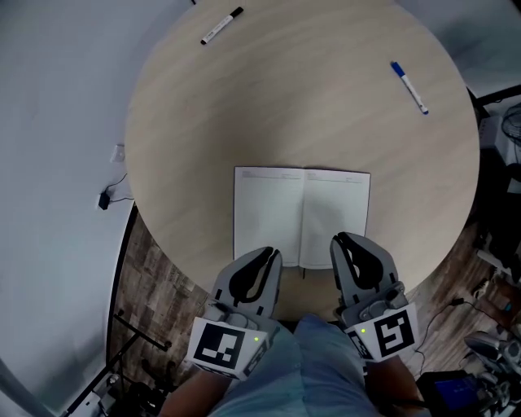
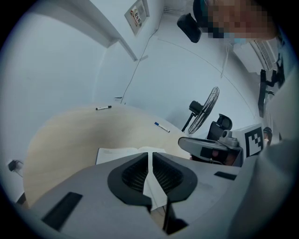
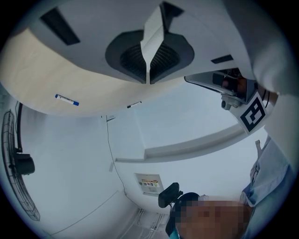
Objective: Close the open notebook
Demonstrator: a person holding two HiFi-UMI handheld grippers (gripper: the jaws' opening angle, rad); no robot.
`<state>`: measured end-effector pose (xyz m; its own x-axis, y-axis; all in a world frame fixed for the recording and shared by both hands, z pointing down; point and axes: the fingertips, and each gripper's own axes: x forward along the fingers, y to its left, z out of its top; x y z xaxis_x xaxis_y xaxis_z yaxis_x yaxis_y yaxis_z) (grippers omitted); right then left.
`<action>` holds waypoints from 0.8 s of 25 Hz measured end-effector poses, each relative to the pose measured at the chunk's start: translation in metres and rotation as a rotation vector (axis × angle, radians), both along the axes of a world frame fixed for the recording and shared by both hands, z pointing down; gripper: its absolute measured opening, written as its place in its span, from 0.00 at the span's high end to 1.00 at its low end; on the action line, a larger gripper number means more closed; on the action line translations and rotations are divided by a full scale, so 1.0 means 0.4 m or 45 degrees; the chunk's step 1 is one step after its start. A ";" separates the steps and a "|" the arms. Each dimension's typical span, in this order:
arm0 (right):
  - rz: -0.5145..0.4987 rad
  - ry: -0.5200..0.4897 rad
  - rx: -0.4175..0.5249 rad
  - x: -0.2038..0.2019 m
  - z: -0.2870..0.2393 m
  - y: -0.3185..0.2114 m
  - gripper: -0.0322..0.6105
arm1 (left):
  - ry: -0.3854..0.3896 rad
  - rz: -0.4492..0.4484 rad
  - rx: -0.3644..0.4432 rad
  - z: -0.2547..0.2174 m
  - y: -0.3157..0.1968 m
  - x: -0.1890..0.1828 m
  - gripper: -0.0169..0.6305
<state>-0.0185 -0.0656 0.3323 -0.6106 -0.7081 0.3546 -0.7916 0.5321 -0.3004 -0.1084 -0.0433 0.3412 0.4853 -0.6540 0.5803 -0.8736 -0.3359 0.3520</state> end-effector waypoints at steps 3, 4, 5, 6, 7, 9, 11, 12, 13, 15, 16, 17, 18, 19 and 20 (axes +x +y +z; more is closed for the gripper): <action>0.018 0.003 0.014 0.024 -0.014 0.002 0.87 | 0.007 0.010 0.004 -0.004 0.004 0.028 0.90; 0.023 0.005 0.020 0.031 -0.017 0.000 0.87 | 0.005 0.005 0.000 -0.002 0.005 0.030 0.90; 0.026 0.008 0.027 0.036 -0.019 -0.002 0.87 | 0.001 -0.002 -0.002 0.001 0.006 0.029 0.90; 0.028 0.011 0.031 0.039 -0.019 -0.003 0.87 | -0.004 -0.010 -0.003 0.004 0.007 0.024 0.90; 0.026 0.014 0.029 0.039 -0.015 -0.003 0.87 | -0.008 -0.020 -0.003 0.007 0.009 0.018 0.90; 0.013 0.022 0.016 0.031 -0.004 0.001 0.87 | -0.013 -0.043 -0.004 0.015 0.011 0.001 0.90; -0.009 0.029 0.005 0.015 0.008 0.006 0.87 | -0.021 -0.072 -0.002 0.023 0.013 -0.022 0.90; -0.021 0.032 0.000 0.005 0.012 0.009 0.87 | -0.027 -0.089 -0.002 0.026 0.014 -0.036 0.90; -0.034 0.034 -0.005 -0.007 0.016 0.011 0.87 | -0.033 -0.107 -0.002 0.030 0.015 -0.052 0.90; -0.062 0.042 -0.016 -0.033 0.024 0.012 0.87 | -0.050 -0.147 -0.004 0.039 0.017 -0.091 0.90; -0.075 0.044 -0.019 -0.048 0.028 0.011 0.87 | -0.059 -0.168 -0.006 0.045 0.016 -0.112 0.90; -0.087 0.044 -0.021 -0.063 0.032 0.009 0.87 | -0.068 -0.186 -0.009 0.051 0.016 -0.134 0.90; -0.097 0.045 -0.022 -0.079 0.036 0.006 0.87 | -0.076 -0.204 -0.014 0.058 0.016 -0.156 0.90; -0.107 0.046 -0.023 -0.093 0.041 0.004 0.87 | -0.084 -0.220 -0.021 0.067 0.016 -0.175 0.89; -0.116 0.048 -0.028 -0.107 0.048 0.003 0.87 | -0.088 -0.234 -0.028 0.077 0.016 -0.193 0.87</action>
<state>-0.0614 -0.0645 0.3514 -0.6582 -0.6420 0.3933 -0.7510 0.5962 -0.2836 -0.1854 -0.0368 0.3719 0.3174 -0.7144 0.6236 -0.9419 -0.1614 0.2945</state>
